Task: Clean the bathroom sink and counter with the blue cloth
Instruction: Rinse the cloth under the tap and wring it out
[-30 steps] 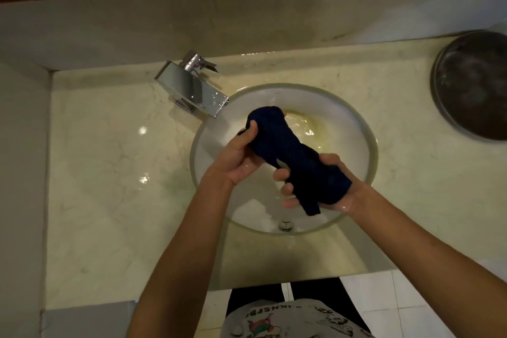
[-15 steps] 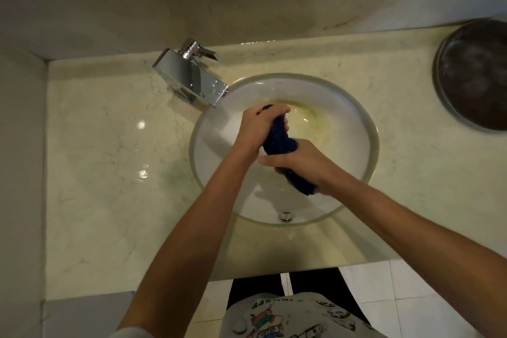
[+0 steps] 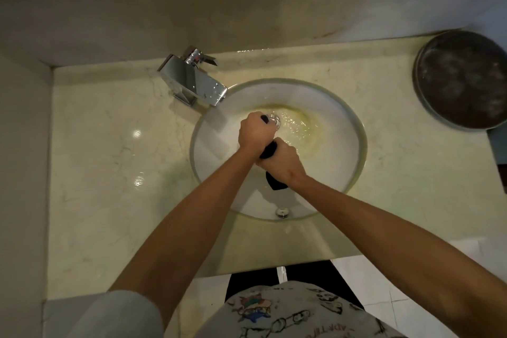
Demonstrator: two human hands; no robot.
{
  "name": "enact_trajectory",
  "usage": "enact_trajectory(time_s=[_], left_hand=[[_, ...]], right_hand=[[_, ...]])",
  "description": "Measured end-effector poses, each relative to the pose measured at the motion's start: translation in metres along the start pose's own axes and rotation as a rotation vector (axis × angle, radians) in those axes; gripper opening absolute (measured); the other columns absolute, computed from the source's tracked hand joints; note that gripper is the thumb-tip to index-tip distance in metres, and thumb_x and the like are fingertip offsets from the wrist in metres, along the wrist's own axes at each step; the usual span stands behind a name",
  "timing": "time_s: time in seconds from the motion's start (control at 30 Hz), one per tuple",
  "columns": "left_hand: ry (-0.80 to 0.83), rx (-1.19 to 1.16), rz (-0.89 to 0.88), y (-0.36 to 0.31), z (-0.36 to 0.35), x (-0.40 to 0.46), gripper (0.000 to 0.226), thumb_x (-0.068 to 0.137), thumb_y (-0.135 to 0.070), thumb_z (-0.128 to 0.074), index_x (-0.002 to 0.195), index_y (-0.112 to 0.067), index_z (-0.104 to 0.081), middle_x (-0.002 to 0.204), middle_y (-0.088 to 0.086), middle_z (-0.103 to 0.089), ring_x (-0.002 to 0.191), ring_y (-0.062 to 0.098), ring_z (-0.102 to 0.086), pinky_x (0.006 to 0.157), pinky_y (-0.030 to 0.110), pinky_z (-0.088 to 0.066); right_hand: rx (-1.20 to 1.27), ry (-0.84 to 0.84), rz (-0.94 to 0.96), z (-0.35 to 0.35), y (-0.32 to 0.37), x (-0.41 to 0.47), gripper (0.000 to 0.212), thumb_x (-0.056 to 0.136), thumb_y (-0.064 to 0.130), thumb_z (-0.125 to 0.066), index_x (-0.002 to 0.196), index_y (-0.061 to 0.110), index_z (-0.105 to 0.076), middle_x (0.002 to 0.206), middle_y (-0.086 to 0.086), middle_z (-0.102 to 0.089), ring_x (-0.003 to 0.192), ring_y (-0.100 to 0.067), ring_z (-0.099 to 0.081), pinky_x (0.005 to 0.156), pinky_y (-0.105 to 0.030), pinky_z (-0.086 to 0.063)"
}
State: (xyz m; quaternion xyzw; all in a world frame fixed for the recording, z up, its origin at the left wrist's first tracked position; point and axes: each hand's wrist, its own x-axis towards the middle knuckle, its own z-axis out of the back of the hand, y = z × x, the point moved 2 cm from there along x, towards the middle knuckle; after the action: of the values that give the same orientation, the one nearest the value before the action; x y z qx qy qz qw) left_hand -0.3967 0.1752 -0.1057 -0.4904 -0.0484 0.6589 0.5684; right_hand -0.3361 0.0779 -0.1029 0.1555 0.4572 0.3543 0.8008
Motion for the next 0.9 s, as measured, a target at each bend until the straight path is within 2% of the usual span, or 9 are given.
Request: enact_trajectory(time_s=[0.1, 0.23, 0.33, 0.43, 0.5, 0.57, 0.63, 0.77, 0.9], left_hand=[[0.276, -0.361, 0.053, -0.014, 0.033, -0.014, 0.015, 0.093, -0.028, -0.071, 0.090, -0.013, -0.069, 0.092, 0.009, -0.070, 0.091, 0.026, -0.068, 0.082, 0.036, -0.058], [0.857, -1.063, 0.033, -0.013, 0.087, -0.037, 0.037, 0.096, -0.009, -0.054, 0.132, -0.003, -0.055, 0.119, 0.016, -0.062, 0.115, 0.029, -0.059, 0.109, 0.042, -0.044], [0.858, -1.018, -0.214, -0.008, 0.101, -0.046, 0.060, 0.094, -0.021, -0.065, 0.148, -0.003, -0.046, 0.124, 0.012, -0.065, 0.117, 0.025, -0.062, 0.104, 0.038, -0.049], [0.883, -1.102, -0.282, -0.025, 0.091, -0.060, 0.051, 0.074, -0.042, -0.087, 0.116, -0.018, -0.075, 0.108, 0.000, -0.069, 0.099, 0.015, -0.065, 0.095, 0.034, -0.052], [0.981, -1.320, -0.282, -0.037, 0.079, -0.067, 0.033, 0.071, -0.030, -0.089, 0.096, -0.014, -0.074, 0.120, 0.007, -0.065, 0.110, 0.021, -0.061, 0.108, 0.049, -0.045], [1.105, -1.520, -0.315, -0.044, 0.071, -0.075, 0.026, 0.079, -0.013, -0.080, 0.101, -0.005, -0.069, 0.131, 0.017, -0.061, 0.126, 0.031, -0.057, 0.115, 0.060, -0.035], [1.165, -1.635, -0.290, -0.047, 0.069, -0.081, 0.029, 0.084, -0.004, -0.074, 0.112, -0.003, -0.065, 0.124, 0.018, -0.066, 0.115, 0.030, -0.066, 0.110, 0.053, -0.045], [1.082, -1.473, -0.129, -0.053, 0.069, -0.084, 0.025, 0.087, -0.019, -0.078, 0.110, -0.013, -0.071, 0.082, 0.003, -0.064, 0.068, 0.012, -0.065, 0.079, 0.032, -0.059], [0.561, -0.919, -0.005, -0.054, 0.057, -0.057, 0.015, 0.094, -0.015, -0.068, 0.101, -0.004, -0.073, 0.068, 0.007, -0.057, 0.055, 0.015, -0.056, 0.058, 0.030, -0.055]], right_hand=[[0.359, 0.213, -0.077, 0.026, 0.014, -0.024, 0.028, 0.080, 0.017, -0.080, 0.100, 0.007, -0.064, 0.081, -0.008, -0.069, 0.068, -0.021, -0.068, 0.066, -0.035, -0.053], [1.028, 0.671, -0.235, 0.063, 0.025, -0.059, 0.028, 0.085, 0.026, -0.077, 0.103, 0.011, -0.062, 0.090, -0.007, -0.060, 0.053, -0.010, -0.053, 0.052, -0.020, -0.048], [1.474, 1.069, -0.184, 0.072, 0.029, -0.072, 0.053, 0.085, 0.019, -0.077, 0.130, 0.006, -0.051, 0.103, -0.011, -0.052, 0.064, -0.012, -0.054, 0.058, -0.021, -0.053], [1.577, 1.250, -0.101, 0.066, 0.040, -0.088, 0.056, 0.090, 0.009, -0.069, 0.137, 0.006, -0.038, 0.106, -0.010, -0.045, 0.070, -0.013, -0.056, 0.062, -0.021, -0.057], [1.623, 1.347, -0.079, 0.061, 0.042, -0.098, 0.054, 0.089, 0.004, -0.067, 0.136, 0.005, -0.039, 0.107, -0.011, -0.048, 0.070, -0.014, -0.056, 0.062, -0.022, -0.059], [1.655, 1.403, -0.075, 0.063, 0.044, -0.104, 0.052, 0.089, -0.001, -0.063, 0.136, 0.000, -0.040, 0.115, -0.015, -0.050, 0.071, -0.018, -0.060, 0.058, -0.023, -0.059], [1.622, 1.453, -0.081, 0.069, 0.045, -0.107, 0.044, 0.090, -0.004, -0.060, 0.132, -0.005, -0.046, 0.117, -0.017, -0.053, 0.066, -0.015, -0.052, 0.052, -0.019, -0.054], [1.203, 1.295, -0.047, 0.086, 0.051, -0.108, 0.022, 0.090, 0.019, -0.074, 0.102, 0.006, -0.060, 0.087, -0.001, -0.052, 0.054, -0.004, -0.045, 0.044, -0.013, -0.044], [0.561, 0.612, -0.092, 0.087, 0.060, -0.077, 0.028, 0.085, 0.027, -0.082, 0.088, 0.011, -0.059, 0.071, -0.003, -0.059, 0.044, -0.007, -0.047, 0.042, -0.018, -0.040]])
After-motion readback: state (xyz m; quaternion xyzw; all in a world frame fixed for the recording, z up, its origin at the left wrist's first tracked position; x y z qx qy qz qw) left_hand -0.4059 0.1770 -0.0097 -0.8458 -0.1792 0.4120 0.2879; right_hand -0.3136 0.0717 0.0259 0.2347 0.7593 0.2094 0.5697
